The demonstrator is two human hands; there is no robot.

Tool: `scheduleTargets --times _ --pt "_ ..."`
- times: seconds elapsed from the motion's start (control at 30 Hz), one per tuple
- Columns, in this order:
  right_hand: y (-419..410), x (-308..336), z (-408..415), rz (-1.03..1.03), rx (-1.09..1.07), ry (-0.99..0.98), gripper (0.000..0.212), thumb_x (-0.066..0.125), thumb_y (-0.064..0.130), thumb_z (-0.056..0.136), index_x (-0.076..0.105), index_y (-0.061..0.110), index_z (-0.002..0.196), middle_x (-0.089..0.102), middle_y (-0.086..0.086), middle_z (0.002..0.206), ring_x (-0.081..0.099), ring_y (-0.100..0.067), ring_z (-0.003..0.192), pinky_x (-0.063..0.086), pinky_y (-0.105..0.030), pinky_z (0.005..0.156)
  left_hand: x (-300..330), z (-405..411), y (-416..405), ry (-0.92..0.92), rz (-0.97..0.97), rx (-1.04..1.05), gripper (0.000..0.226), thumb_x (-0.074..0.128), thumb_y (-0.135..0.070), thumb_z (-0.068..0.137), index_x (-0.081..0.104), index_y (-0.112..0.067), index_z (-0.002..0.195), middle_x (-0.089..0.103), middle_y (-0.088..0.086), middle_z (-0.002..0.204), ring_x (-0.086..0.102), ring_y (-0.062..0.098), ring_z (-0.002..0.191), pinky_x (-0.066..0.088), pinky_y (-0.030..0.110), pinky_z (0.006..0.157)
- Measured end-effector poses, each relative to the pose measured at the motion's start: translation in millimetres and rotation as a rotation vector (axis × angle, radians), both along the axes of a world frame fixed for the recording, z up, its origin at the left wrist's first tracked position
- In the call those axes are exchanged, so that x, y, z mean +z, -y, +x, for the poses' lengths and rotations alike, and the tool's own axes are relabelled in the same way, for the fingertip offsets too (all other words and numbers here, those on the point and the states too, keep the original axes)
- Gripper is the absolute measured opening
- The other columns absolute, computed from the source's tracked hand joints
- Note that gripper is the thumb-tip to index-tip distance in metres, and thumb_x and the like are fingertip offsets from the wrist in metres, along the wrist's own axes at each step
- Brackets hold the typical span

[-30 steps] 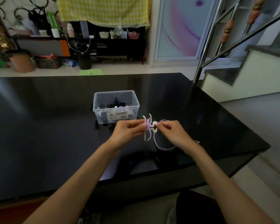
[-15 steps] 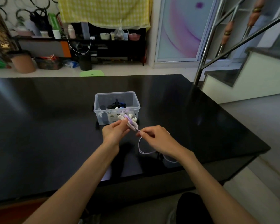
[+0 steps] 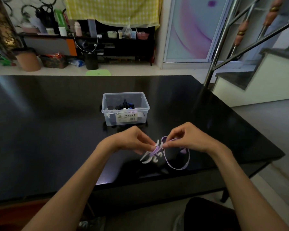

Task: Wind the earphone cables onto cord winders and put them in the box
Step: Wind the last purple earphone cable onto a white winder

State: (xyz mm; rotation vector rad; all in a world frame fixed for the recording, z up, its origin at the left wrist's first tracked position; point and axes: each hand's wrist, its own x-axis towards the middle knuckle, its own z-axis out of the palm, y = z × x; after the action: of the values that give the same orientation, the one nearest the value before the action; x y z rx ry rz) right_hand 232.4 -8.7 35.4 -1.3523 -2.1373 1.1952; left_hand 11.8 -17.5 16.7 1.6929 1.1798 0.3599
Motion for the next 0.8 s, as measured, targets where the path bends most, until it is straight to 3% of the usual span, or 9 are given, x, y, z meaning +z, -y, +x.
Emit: scheduleTargets --times 0.13,0.23,0.33,0.4,0.47,0.6,0.7,0.8 --pt "-1 -1 9 -0.092 0.064 0.007 0.016 0.076 0.019 0.076 0.073 0.012 0.089 0.069 -0.005 0.073 0.058 -0.016 0.065 0.050 -0.023 0.065 6 3 7 0.001 -0.143 -0.221 0.024 0.064 -0.018 0.088 0.069 -0.017 0.111 0.072 0.008 0.104 0.065 0.012 0.091 0.054 0.026 0.088" --pt "0 0 13 -0.135 0.040 -0.081 0.018 0.072 0.025 0.077 0.071 0.016 0.092 0.068 -0.005 0.072 0.060 -0.026 0.067 0.053 -0.025 0.066 14 2 12 0.135 -0.179 -0.254 0.025 0.060 -0.014 0.090 0.067 -0.017 0.114 0.071 0.007 0.107 0.066 0.011 0.094 0.053 0.024 0.083" --pt "0 0 12 -0.152 -0.022 -0.166 0.030 0.066 0.038 0.076 0.070 0.016 0.096 0.068 -0.015 0.087 0.061 -0.027 0.073 0.053 -0.029 0.067 16 4 11 0.340 -0.153 -0.157 0.030 0.056 -0.010 0.091 0.063 -0.010 0.120 0.068 0.010 0.115 0.065 0.017 0.104 0.052 0.024 0.088" --pt "1 -4 7 -0.192 -0.042 -0.204 0.049 0.060 0.047 0.075 0.067 0.007 0.102 0.060 -0.018 0.079 0.055 -0.022 0.061 0.051 -0.031 0.063 15 6 9 0.480 -0.124 -0.023 0.032 0.055 -0.012 0.090 0.062 -0.009 0.121 0.068 0.007 0.117 0.063 0.017 0.110 0.050 0.022 0.090" --pt "0 -9 1 -0.243 -0.061 -0.231 0.061 0.055 0.052 0.075 0.062 -0.003 0.101 0.049 -0.006 0.065 0.046 -0.014 0.053 0.048 -0.036 0.066 14 10 8 0.590 -0.096 0.080 0.032 0.053 -0.016 0.089 0.062 -0.010 0.119 0.068 0.005 0.117 0.062 0.013 0.111 0.049 0.019 0.092" --pt "-1 -17 -11 -0.304 -0.045 -0.236 0.055 0.056 0.053 0.077 0.065 0.003 0.099 0.047 0.002 0.063 0.041 -0.009 0.055 0.045 -0.022 0.060 13 20 6 0.766 -0.056 0.190 0.034 0.051 -0.024 0.088 0.063 -0.009 0.116 0.066 0.005 0.120 0.057 0.017 0.118 0.040 0.032 0.107" --pt "-1 -25 -13 -0.301 0.039 -0.103 0.025 0.074 0.024 0.078 0.065 0.015 0.099 0.059 -0.003 0.080 0.053 -0.009 0.059 0.045 -0.024 0.059 24 19 3 0.958 -0.076 0.272 0.037 0.047 -0.023 0.091 0.058 -0.008 0.123 0.063 0.006 0.125 0.062 0.013 0.111 0.051 0.025 0.093" --pt "-7 -28 -5 -0.239 0.005 -0.035 0.039 0.069 -0.009 0.075 0.057 0.013 0.106 0.062 -0.003 0.095 0.057 -0.004 0.061 0.050 -0.023 0.058 25 8 -1 1.060 -0.062 0.450 0.034 0.045 -0.020 0.097 0.057 -0.006 0.124 0.066 0.007 0.118 0.066 0.013 0.101 0.055 0.022 0.079"
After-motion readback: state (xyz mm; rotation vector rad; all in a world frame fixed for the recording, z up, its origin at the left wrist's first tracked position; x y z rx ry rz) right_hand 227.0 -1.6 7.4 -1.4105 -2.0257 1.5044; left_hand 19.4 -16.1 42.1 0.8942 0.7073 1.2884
